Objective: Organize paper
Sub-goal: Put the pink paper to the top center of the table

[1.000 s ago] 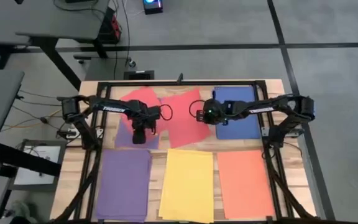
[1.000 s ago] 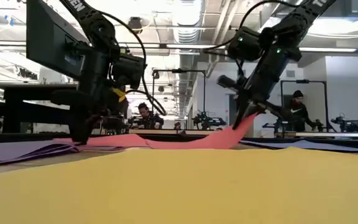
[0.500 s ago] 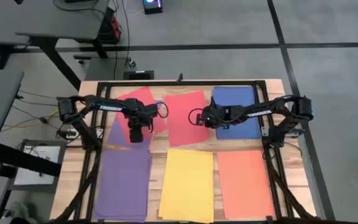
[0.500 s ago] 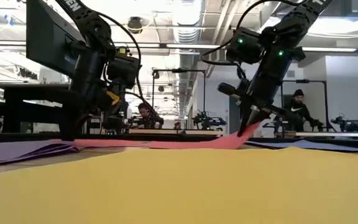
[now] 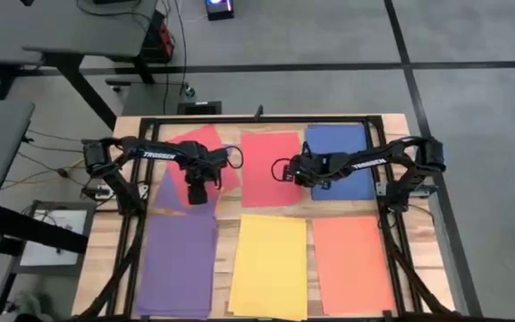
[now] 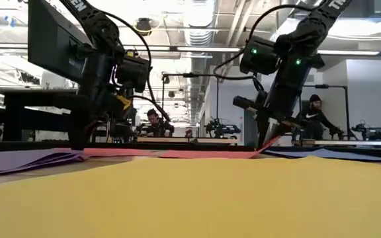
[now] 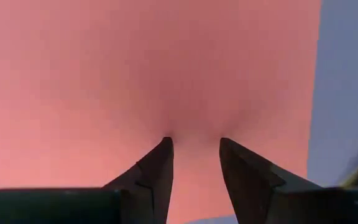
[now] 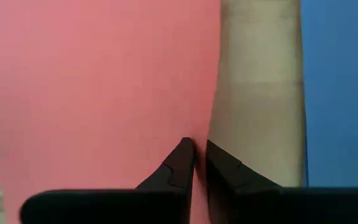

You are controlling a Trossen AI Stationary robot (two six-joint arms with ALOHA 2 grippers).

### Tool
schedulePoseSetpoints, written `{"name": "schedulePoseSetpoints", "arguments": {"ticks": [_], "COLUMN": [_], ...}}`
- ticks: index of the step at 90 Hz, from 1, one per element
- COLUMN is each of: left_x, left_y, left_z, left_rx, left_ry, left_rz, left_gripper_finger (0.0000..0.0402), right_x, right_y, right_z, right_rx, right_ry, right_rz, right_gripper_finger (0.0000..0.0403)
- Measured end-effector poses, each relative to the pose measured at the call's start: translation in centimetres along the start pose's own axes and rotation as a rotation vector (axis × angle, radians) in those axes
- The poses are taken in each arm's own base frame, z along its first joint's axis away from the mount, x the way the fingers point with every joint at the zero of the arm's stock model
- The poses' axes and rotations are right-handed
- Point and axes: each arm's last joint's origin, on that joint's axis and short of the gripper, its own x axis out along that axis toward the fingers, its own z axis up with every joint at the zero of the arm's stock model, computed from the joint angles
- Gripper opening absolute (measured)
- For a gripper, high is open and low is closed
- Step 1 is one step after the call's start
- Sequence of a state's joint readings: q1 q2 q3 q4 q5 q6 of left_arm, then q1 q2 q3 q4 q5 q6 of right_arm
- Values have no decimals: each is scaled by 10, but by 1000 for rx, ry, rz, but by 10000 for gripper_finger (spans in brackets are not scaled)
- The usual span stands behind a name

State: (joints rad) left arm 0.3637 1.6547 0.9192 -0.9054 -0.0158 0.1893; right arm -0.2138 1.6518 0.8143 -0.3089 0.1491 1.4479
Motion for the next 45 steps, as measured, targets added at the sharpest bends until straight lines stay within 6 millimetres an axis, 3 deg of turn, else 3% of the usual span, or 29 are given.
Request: {"name": "schedulePoseSetpoints", "arguments": {"ticks": [27,45], "left_x": [0,-3], "left_y": [0,-1], "left_z": [0,-3], "left_rx": [-2,-11], "left_ry": [2,46], "left_rz": [-1,-9], "left_gripper_finger": [113,113], "right_x": [-2,-28], "right_y": [-3,-1], "right_z": [3,11], "right_rx": [-48,-154], "right_ry": [19,2], "right_rz": [-31,34], "right_gripper_finger": [100,105]}}
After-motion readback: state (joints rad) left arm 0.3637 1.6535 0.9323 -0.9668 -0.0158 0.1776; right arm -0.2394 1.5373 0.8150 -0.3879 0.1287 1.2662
